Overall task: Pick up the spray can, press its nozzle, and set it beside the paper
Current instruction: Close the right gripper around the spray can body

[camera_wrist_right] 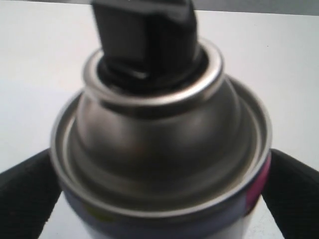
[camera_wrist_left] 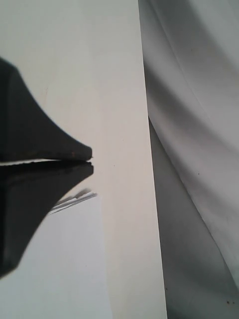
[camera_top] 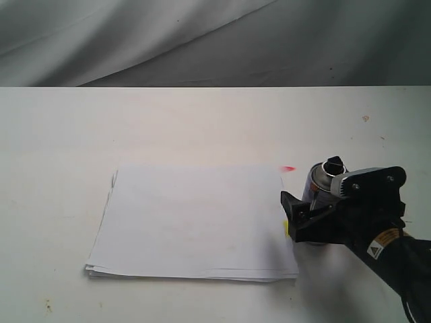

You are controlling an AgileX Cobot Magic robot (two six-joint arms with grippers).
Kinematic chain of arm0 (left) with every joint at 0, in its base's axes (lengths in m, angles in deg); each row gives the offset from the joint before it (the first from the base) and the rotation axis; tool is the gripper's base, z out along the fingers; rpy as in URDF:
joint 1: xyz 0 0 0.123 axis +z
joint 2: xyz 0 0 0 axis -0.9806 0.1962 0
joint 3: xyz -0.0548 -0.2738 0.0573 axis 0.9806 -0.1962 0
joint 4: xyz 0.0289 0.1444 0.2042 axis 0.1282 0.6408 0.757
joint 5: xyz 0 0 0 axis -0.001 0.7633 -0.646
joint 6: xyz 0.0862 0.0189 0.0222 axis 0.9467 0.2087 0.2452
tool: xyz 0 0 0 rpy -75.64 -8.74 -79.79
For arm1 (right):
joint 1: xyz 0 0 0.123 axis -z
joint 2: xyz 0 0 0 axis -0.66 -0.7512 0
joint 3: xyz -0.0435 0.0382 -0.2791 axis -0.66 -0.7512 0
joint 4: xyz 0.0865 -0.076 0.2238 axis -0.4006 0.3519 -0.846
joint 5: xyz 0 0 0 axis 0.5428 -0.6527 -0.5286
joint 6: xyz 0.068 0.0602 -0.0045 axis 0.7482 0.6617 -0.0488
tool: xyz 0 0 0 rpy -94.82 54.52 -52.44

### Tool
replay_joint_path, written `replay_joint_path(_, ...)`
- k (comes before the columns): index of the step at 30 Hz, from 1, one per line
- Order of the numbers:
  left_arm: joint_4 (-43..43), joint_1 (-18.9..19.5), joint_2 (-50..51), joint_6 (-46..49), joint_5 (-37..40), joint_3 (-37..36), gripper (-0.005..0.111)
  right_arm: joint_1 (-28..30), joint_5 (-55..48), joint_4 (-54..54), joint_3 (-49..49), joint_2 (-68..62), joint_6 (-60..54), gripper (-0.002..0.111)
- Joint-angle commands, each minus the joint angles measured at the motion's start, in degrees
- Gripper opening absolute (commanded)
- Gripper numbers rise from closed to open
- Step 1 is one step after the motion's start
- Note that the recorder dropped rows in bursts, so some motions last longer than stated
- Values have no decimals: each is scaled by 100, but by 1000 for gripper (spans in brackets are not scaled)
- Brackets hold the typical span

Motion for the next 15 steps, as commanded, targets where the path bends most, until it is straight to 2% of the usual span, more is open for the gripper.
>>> replay_joint_path(1,-45,-31,-22,-2,-12,-26,0,-11,16,90,10,-15,42,98)
replay_joint_path(4,-45,-31,-22,-2,-12,-26,0,-11,-7,90,10,-15,56,97)
replay_joint_path(7,-45,-31,-22,-2,-12,-26,0,-11,-43,90,10,-15,105,90)
replay_joint_path(12,-45,-31,-22,-2,-12,-26,0,-11,-84,90,10,-15,172,63)
replay_joint_path(15,-45,-31,-22,-2,-12,-26,0,-11,-97,90,10,-15,172,39)
